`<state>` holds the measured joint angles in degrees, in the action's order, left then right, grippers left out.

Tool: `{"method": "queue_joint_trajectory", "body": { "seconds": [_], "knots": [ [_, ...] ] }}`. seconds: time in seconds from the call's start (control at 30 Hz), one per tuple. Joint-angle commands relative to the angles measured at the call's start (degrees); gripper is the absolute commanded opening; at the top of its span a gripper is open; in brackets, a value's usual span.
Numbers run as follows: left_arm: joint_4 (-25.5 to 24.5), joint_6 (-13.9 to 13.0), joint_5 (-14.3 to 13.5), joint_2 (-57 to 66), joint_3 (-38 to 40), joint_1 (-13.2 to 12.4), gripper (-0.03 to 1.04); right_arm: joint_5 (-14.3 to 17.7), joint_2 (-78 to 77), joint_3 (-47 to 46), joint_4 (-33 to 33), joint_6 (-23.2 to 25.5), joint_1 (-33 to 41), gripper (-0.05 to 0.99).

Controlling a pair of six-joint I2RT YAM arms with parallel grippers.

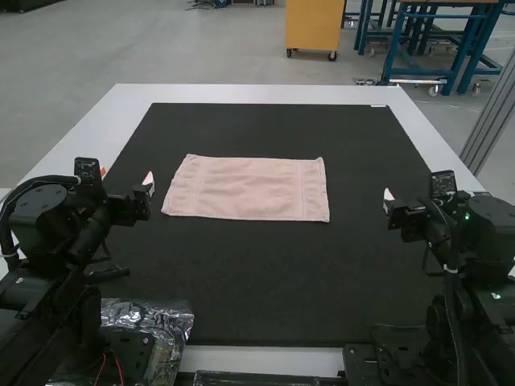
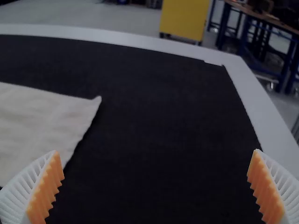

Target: Fold the towel.

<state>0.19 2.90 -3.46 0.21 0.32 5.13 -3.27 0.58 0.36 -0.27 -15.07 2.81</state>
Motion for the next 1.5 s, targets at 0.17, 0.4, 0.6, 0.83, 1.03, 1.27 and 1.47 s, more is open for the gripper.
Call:
{"method": "queue_joint_trajectory", "body": {
  "seconds": [0.17, 0.4, 0.6, 0.83, 1.03, 1.27, 1.47],
  "knots": [
    [3.5, 0.1, -0.8, -0.3, -0.3, -0.6, 0.97, -3.7, -0.5, -0.4, 4.4, -2.0, -0.3, 0.91],
    [15.0, -1.8, -17.2, -0.2, -0.3, -0.6, 0.95, 2.1, -0.5, -0.3, 16.4, -20.6, -0.2, 0.91],
    [23.5, -15.4, -15.0, -0.2, -0.2, -0.3, 0.95, 2.1, -0.5, -0.4, 13.3, -27.4, -0.1, 0.91],
    [28.1, -23.7, -10.0, -0.3, 0.3, -0.2, 0.95, 3.4, -0.5, 0.2, 25.0, -22.1, -1.1, 0.91],
    [25.8, -19.9, -6.0, 3.4, 10.8, 0.5, 0.94, 4.1, 4.6, 12.3, 21.4, -10.1, -2.5, 0.91],
    [20.3, -1.9, -4.3, 26.3, 28.1, -2.0, 0.92, 2.1, 31.7, 32.9, 17.1, 9.9, -3.0, 0.91],
    [17.7, 4.1, -2.0, 50.7, 36.7, -5.4, 0.92, -4.5, 51.3, 44.6, 11.0, 18.1, -3.0, 0.91]
  ]
}}
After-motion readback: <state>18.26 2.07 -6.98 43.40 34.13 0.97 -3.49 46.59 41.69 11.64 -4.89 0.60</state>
